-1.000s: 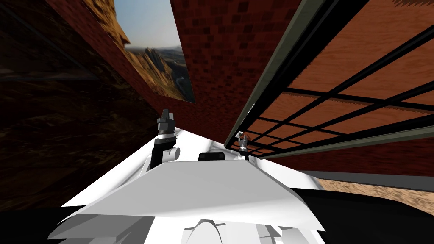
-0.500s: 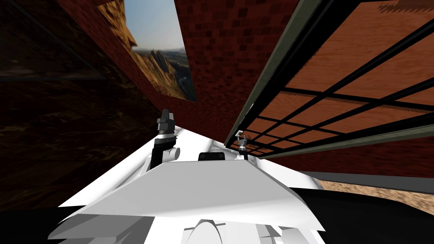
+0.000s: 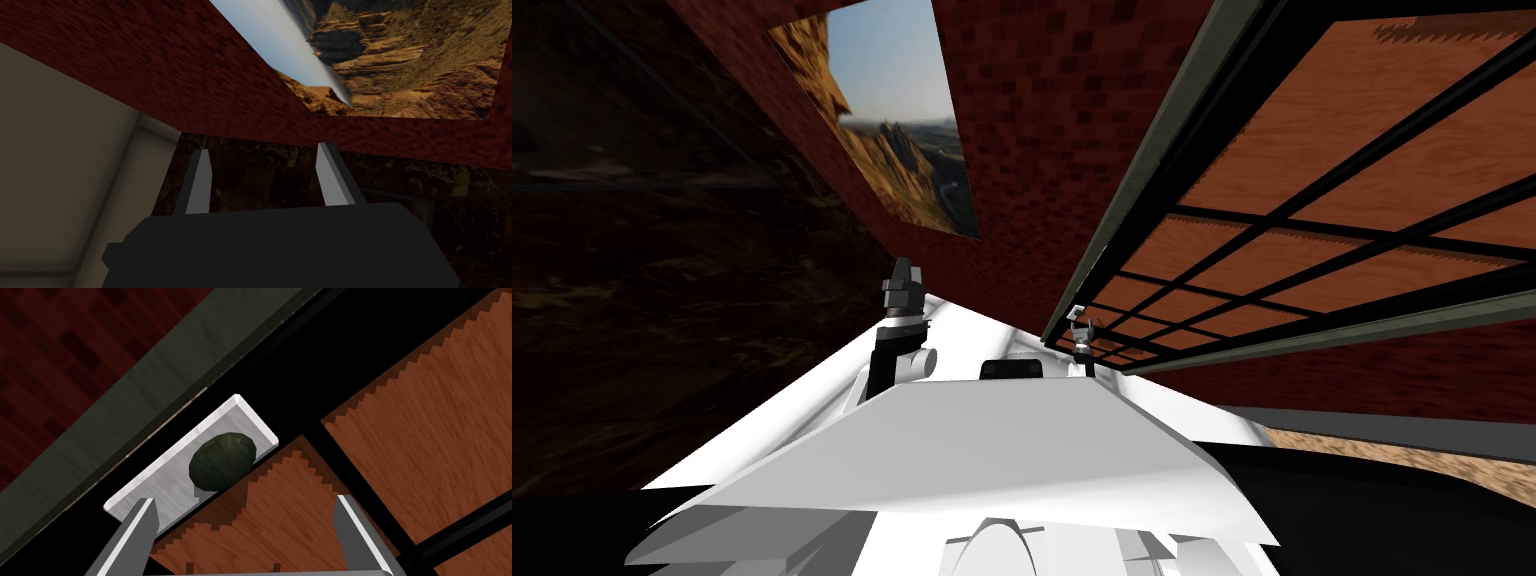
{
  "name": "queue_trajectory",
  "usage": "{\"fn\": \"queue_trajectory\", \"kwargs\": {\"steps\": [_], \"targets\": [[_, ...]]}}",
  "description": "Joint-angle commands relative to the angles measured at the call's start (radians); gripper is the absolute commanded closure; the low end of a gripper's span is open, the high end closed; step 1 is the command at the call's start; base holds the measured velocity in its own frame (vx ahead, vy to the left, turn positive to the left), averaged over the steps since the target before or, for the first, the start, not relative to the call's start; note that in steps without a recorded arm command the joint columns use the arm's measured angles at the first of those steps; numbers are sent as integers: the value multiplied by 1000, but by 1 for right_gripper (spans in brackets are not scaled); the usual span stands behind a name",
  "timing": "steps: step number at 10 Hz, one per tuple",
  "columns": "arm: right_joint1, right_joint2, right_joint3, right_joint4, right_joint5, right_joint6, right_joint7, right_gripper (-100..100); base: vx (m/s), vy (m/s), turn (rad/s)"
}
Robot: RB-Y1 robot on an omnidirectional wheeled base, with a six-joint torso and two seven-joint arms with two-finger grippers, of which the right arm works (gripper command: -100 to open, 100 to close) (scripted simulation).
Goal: Pull the door open
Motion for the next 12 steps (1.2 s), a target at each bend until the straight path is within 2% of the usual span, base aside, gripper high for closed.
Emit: {"fn": "queue_trajectory", "kwargs": {"steps": [1,4,5,7,8,9,10,12], "targets": [[-5,5,9,-1,-24,5,-50,-100,-45,0,46],[-15,13,24,-4,-65,16,-127,-100,-66,-15,44],[-15,13,24,-4,-65,16,-133,-100,-47,-11,17],[-23,21,39,-7,-106,25,-199,-100,-59,-15,52],[-23,21,39,-7,-106,25,-215,-100,-63,-12,25],[-28,24,46,-9,-126,30,-251,-100,-57,-11,33],[-28,24,46,-9,-126,30,-256,-100,-48,-8,20],[-36,32,60,-11,-163,40,-323,-100,-59,-17,51]]}}
